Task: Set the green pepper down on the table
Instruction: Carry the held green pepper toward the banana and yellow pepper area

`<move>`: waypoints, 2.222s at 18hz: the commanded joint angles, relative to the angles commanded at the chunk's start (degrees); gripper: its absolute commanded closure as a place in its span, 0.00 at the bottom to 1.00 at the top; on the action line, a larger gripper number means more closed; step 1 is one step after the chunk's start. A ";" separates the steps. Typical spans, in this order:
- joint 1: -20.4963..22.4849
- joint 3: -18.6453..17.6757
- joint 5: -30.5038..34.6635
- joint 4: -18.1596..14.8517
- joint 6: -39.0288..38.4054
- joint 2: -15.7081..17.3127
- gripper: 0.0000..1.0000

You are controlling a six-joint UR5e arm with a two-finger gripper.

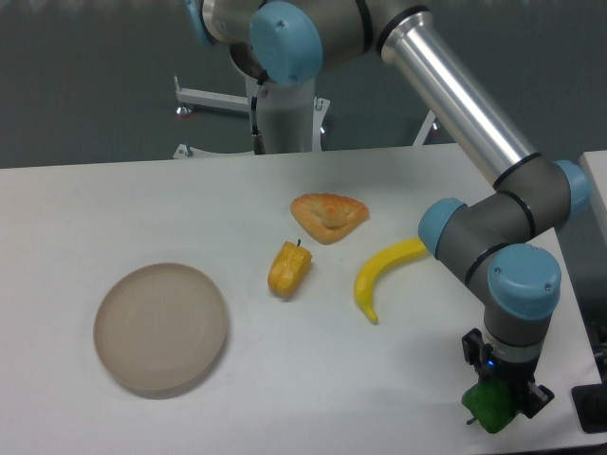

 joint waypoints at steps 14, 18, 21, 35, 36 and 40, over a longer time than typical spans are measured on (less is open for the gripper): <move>-0.70 -2.37 -0.09 -4.91 -8.16 2.89 0.68; -2.02 -5.35 -0.44 -9.57 -14.40 6.06 0.67; -3.34 -10.87 -2.45 -11.51 -19.67 10.35 0.68; -7.47 -22.75 -10.46 -0.64 -48.60 13.97 0.65; -7.47 -24.07 -10.46 1.73 -48.86 14.15 0.65; -7.73 -26.46 -10.46 4.48 -48.08 14.68 0.65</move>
